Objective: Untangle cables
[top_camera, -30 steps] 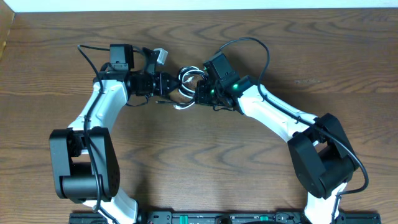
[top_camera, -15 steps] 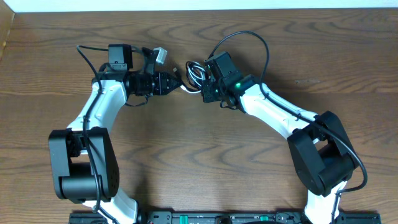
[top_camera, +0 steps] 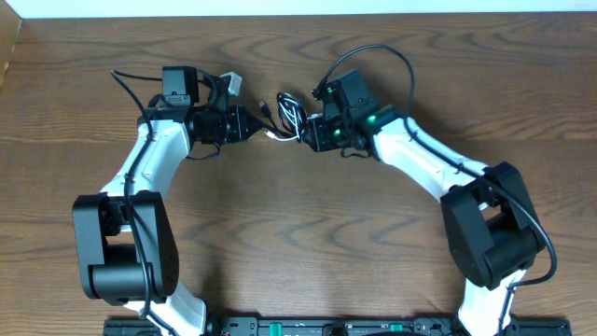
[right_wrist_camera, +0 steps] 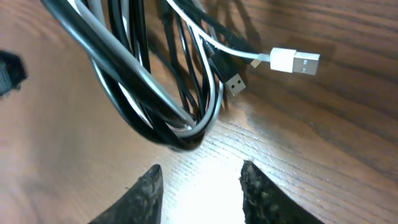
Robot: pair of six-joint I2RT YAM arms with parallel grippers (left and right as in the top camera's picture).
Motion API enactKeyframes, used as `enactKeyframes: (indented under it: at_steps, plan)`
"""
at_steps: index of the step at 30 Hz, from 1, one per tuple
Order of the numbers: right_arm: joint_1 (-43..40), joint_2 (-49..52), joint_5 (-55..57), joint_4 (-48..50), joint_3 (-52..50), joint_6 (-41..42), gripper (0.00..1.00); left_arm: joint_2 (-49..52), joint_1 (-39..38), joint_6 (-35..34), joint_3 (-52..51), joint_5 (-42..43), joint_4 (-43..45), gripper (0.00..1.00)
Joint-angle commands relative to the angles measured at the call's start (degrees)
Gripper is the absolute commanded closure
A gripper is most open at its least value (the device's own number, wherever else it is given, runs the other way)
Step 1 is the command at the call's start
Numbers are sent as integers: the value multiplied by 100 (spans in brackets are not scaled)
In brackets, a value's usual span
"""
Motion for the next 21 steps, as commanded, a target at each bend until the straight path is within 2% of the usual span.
enactKeyframes:
  at_steps: [1,2,3,6,8,11,17,21]
  plan:
    - [-262,-7,-782,-17,-2,-195,62,-81,24,-208,4,-247,-11,83]
    - [-348,-7,-1019,46,-2,-195,62,-81,24,-208,4,-247,-11,83]
    - [-424,-7,-1298,140,-2,-197,62,-81,24,-210,4,-247,-11,78]
    - [-632,-7,-2166,608,-2,-199,58,-79,24,-249,4,-247,-9,76]
    - [-713,-7,-2236,901,-2,-197,56,-79,24,-249,4,-247,-11,74]
    - [-693,-2,-1937,1115,-4,-197,54,-79,24,-249,4,-247,-11,72]
    - [-374,9,-527,1185,-4,-326,54,-79,24,-249,4,-247,-31,66]
    - [-179,28,-291,1268,-4,-538,53,-79,24,-249,4,-247,-31,62]
